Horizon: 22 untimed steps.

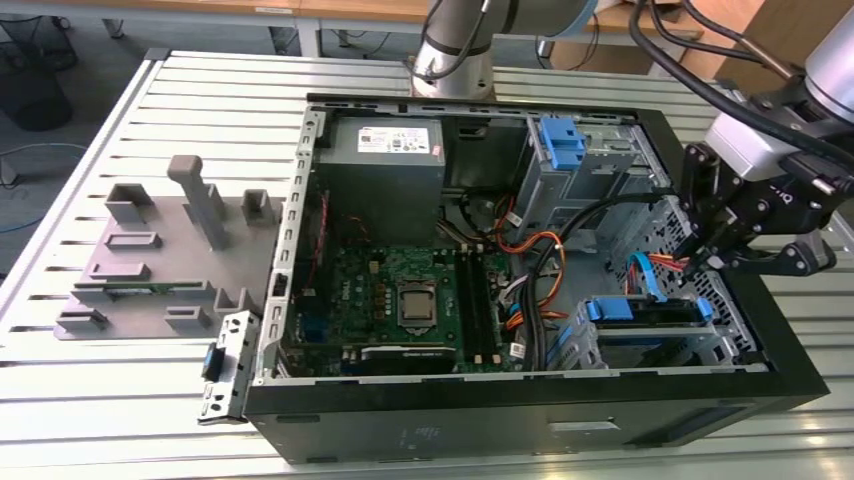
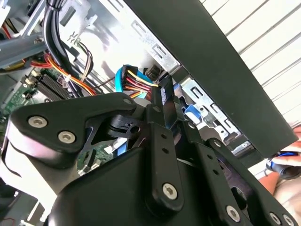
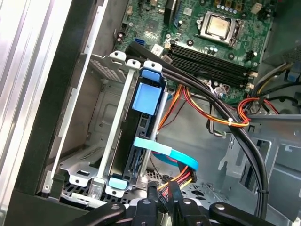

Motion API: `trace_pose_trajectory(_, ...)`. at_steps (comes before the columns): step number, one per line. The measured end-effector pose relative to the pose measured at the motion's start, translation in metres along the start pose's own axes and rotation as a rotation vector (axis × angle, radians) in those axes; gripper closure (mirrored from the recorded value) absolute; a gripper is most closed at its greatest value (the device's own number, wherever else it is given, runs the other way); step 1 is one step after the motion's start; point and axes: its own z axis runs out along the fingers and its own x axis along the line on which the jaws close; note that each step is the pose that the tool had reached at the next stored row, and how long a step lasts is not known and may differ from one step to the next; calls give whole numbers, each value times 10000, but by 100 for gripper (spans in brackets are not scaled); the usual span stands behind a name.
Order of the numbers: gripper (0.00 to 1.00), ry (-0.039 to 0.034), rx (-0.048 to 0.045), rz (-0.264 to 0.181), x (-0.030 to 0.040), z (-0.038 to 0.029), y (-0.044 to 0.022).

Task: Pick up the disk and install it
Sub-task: 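Insert the second disk wire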

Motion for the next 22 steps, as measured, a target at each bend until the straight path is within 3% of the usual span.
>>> trace_pose_trajectory(7, 76, 8, 15, -212, -3, 0, 4)
trace_pose_trajectory(13, 76, 88, 272, -218, -14, 0, 44)
trace_pose_trajectory(17, 76, 168, 538, -255, -20, -1, 68)
trace_pose_trajectory(22, 76, 291, 960, -318, -26, 1, 85)
